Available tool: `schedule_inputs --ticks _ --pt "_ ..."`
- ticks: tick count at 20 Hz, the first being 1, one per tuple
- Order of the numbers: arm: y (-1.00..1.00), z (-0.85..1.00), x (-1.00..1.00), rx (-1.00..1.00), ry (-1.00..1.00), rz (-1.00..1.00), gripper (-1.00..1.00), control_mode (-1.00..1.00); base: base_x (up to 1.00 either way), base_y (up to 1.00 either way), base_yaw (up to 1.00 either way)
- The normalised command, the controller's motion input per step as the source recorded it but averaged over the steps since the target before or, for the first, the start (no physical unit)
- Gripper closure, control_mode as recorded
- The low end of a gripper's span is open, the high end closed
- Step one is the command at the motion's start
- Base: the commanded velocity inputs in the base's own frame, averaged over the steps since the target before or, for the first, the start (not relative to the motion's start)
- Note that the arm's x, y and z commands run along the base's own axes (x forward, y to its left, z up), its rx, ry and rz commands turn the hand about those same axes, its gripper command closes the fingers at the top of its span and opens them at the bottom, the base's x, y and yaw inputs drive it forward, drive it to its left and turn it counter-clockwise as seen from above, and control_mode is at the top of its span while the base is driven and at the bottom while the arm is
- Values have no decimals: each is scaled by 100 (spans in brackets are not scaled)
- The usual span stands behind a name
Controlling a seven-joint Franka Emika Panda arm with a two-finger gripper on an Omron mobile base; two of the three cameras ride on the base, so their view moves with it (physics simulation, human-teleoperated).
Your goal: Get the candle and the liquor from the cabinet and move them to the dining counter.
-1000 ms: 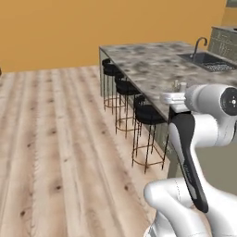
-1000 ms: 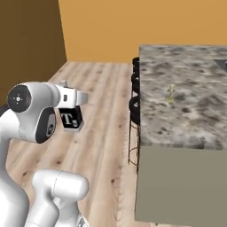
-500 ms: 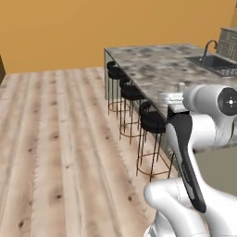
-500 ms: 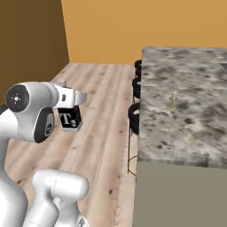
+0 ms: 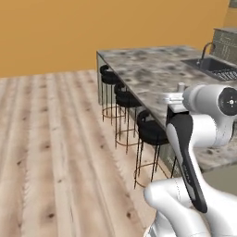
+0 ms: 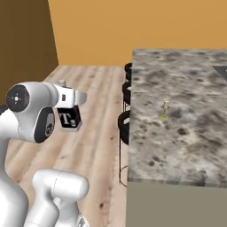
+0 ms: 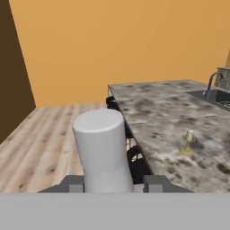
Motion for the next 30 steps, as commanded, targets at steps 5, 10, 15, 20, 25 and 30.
schedule_inputs --ticks 5,10,15,20,25,30 --pt "0 0 0 0 0 0 100 100 65 23 -32" --pt "0 0 0 0 0 0 100 100 47 46 -40" --pt "0 0 0 0 0 0 100 100 23 47 -49" --pt "0 0 0 0 0 0 100 100 33 41 -49" --pt "0 0 0 0 0 0 100 100 31 38 -44" --pt "0 0 0 0 0 0 100 100 18 27 -26"
